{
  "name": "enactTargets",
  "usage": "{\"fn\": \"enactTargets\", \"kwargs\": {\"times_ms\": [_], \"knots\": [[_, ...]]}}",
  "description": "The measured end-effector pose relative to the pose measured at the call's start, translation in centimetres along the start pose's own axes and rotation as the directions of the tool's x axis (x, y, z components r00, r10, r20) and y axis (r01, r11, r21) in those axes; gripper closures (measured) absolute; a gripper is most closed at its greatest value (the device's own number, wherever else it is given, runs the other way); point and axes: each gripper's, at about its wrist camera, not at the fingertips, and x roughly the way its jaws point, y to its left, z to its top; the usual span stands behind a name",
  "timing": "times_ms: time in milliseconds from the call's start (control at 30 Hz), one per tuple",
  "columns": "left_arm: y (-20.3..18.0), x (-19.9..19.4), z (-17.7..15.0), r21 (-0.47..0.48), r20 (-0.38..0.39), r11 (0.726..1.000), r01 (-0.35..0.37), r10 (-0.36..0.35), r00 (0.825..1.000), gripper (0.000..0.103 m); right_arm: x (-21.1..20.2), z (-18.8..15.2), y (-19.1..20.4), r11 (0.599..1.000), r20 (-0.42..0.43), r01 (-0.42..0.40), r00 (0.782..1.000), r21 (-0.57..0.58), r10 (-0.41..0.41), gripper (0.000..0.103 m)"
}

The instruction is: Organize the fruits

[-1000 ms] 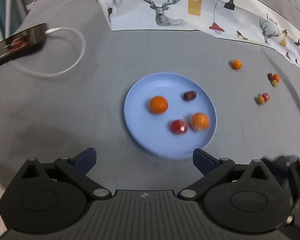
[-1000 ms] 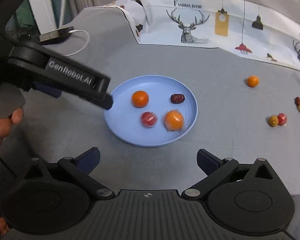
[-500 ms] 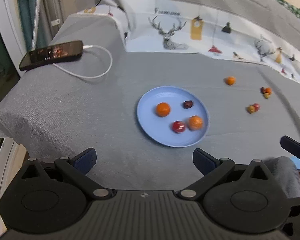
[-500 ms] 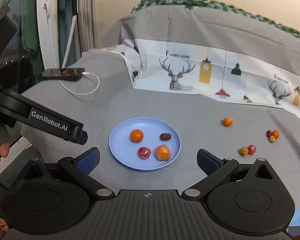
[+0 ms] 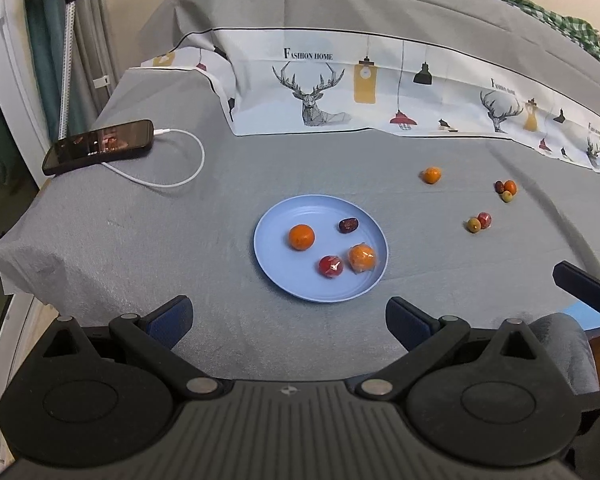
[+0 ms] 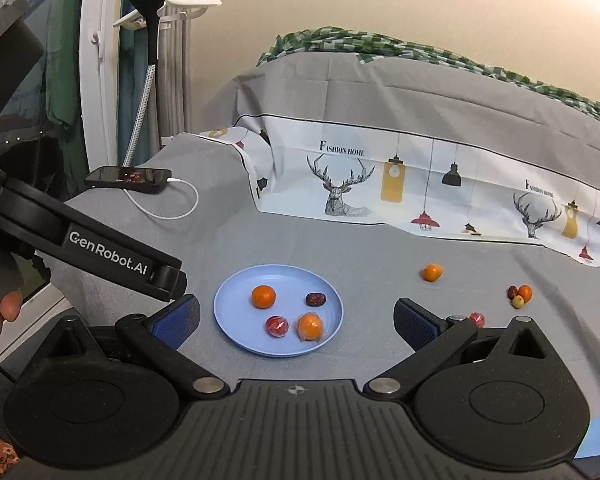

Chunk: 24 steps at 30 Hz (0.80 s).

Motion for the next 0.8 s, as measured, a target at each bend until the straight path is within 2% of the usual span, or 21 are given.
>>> {"fn": "enactTargets", "kwargs": {"times_ms": [367,800], "knots": [[-0.4,0.6,0.4,0.007,-0.009,1.000,-0.013,0.013,1.000,0.000,0.3,-0.3,-0.2,1.000,0.004,-0.007,1.000,-0.006,0.007,0.001],[-1.0,3.1,0.5,0.007,-0.082,1.000,-0.014,0.015,0.996,0.000,2.2,-1.2,-1.1,0.998,-0.043,-0.028,0.999,0.047,0.030,0.001]]}}
